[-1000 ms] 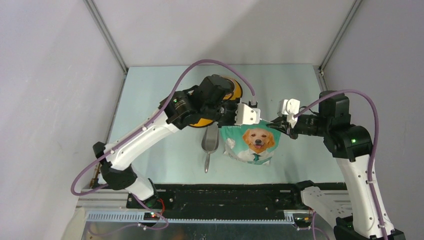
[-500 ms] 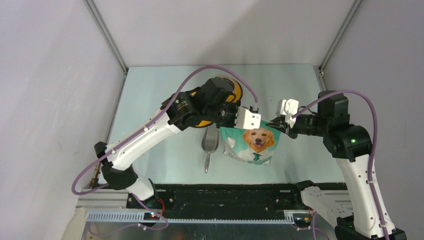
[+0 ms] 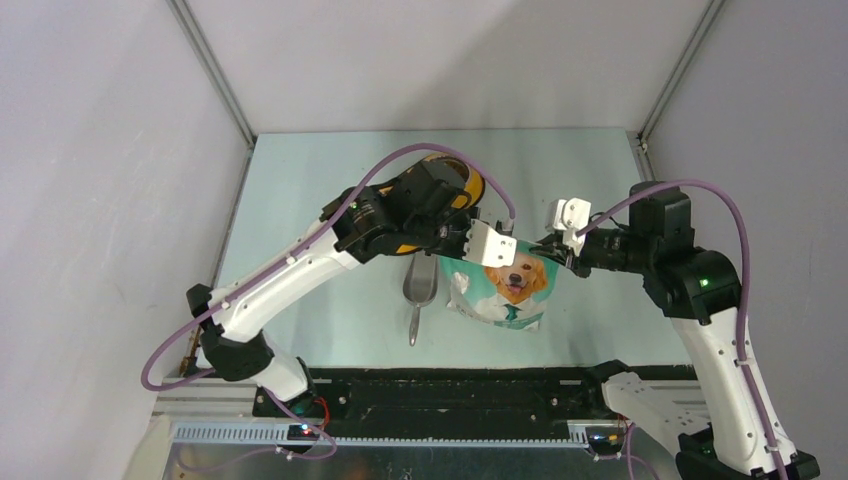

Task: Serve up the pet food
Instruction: Close the pet food bag at the center of the board.

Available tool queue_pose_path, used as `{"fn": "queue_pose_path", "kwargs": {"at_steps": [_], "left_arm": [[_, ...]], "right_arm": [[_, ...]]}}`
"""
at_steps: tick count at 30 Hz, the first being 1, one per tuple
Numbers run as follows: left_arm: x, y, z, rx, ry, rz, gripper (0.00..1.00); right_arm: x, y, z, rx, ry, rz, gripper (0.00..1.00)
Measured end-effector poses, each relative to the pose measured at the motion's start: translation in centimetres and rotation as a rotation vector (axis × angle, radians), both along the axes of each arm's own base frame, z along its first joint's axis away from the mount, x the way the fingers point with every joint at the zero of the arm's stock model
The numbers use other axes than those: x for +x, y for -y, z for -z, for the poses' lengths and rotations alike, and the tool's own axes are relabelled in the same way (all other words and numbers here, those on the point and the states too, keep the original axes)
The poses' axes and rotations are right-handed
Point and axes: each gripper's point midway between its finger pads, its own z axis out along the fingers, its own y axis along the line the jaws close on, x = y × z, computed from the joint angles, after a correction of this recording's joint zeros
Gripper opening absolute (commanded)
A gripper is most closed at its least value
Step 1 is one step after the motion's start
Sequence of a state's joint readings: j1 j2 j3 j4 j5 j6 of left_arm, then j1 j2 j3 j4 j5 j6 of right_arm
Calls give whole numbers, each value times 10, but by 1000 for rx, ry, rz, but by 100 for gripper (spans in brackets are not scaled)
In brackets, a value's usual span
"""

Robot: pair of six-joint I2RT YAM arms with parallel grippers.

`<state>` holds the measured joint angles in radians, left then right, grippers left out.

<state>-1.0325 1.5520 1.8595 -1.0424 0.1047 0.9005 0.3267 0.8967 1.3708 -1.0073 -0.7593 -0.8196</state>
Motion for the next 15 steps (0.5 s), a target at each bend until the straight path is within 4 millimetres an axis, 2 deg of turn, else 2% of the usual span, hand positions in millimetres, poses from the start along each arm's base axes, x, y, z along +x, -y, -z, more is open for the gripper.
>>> {"fn": "queue_pose_path", "kwargs": {"at_steps": [2,7,10,15], "left_arm": [[2,-1,0,2,12,-12,10],[11,-8,2,16,56,-60,11],[14,-11,2,26,72,-80,1],[16,-12,3,35,84,-80,0]], "right_arm": [[1,0,0,-2,3,4,0],[3,-2,0,-6,2,8,0],[4,-3,1,-8,1,11,0],[6,-4,0,-13,5,18,0]]}}
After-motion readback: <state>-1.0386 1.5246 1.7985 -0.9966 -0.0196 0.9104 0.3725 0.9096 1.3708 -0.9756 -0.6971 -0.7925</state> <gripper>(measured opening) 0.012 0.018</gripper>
